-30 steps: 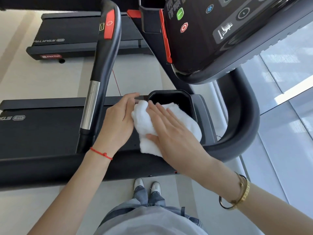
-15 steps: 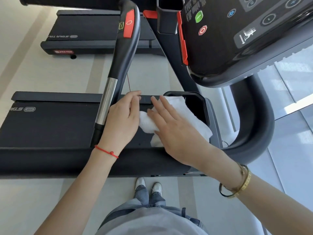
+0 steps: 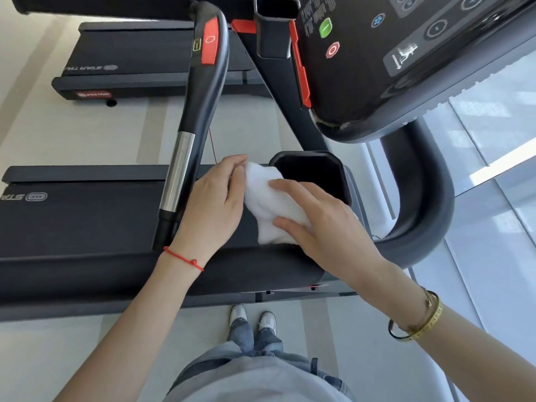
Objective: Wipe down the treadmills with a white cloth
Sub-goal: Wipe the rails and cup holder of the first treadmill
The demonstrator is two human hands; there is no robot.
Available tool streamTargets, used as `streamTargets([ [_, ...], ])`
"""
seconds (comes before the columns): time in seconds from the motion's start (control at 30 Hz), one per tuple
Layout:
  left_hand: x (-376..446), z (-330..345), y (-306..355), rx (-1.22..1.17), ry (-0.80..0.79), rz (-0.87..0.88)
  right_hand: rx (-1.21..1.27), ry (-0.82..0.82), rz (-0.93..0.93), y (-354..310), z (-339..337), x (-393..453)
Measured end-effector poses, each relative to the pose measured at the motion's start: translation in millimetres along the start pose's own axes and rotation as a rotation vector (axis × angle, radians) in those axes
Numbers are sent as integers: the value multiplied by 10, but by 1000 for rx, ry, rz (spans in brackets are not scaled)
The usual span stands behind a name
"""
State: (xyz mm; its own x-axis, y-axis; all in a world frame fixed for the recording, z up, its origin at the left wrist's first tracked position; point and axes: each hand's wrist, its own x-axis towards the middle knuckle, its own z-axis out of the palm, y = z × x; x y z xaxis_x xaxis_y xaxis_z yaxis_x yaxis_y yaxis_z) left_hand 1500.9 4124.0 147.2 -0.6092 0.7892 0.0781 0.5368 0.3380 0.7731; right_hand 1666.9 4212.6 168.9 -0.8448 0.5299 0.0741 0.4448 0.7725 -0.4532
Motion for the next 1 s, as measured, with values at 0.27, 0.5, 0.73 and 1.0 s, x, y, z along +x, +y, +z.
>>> streamTargets([
  [0.27, 22, -24, 163, -71, -31, 54, 3, 265, -81, 51, -335, -70],
  [0.5, 125, 49, 207, -47, -91, 69, -302, 228, -173, 311, -411, 52],
  [0.73, 169, 109, 147, -46, -140, 38, 131, 67, 84, 359, -434, 307],
  [1.0, 191, 211, 69, -84, -209, 22, -248, -365, 29, 304, -399, 617],
])
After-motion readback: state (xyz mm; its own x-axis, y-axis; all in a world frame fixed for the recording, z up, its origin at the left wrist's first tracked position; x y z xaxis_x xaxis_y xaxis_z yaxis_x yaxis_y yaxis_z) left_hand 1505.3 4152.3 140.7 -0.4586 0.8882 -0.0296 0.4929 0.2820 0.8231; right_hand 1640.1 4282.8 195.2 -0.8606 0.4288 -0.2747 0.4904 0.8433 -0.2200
